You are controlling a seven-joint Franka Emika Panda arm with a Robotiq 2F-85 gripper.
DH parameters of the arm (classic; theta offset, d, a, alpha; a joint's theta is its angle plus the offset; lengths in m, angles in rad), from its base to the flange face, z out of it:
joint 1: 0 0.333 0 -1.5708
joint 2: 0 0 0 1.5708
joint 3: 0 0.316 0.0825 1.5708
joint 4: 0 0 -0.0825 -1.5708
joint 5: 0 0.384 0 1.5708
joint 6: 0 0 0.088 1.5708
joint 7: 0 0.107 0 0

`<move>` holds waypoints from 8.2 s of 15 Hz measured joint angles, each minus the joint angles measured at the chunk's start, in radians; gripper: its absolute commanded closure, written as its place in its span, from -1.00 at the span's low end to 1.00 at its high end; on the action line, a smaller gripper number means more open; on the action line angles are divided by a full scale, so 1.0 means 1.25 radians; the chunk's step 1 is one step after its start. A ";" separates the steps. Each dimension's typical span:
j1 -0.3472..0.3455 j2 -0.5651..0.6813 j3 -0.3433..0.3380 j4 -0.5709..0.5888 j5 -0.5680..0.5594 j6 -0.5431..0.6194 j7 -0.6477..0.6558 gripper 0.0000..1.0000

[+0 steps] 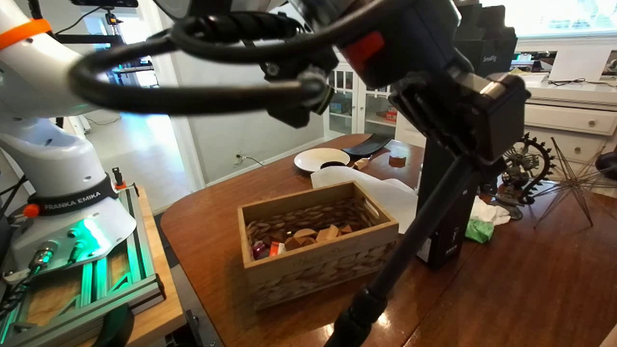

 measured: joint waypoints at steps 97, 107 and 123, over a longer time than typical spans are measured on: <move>-0.355 -0.067 0.369 0.192 0.084 -0.390 -0.143 0.89; -0.355 -0.054 0.338 0.161 0.090 -0.346 -0.157 0.89; -0.307 -0.046 0.318 0.045 0.085 -0.220 -0.158 0.89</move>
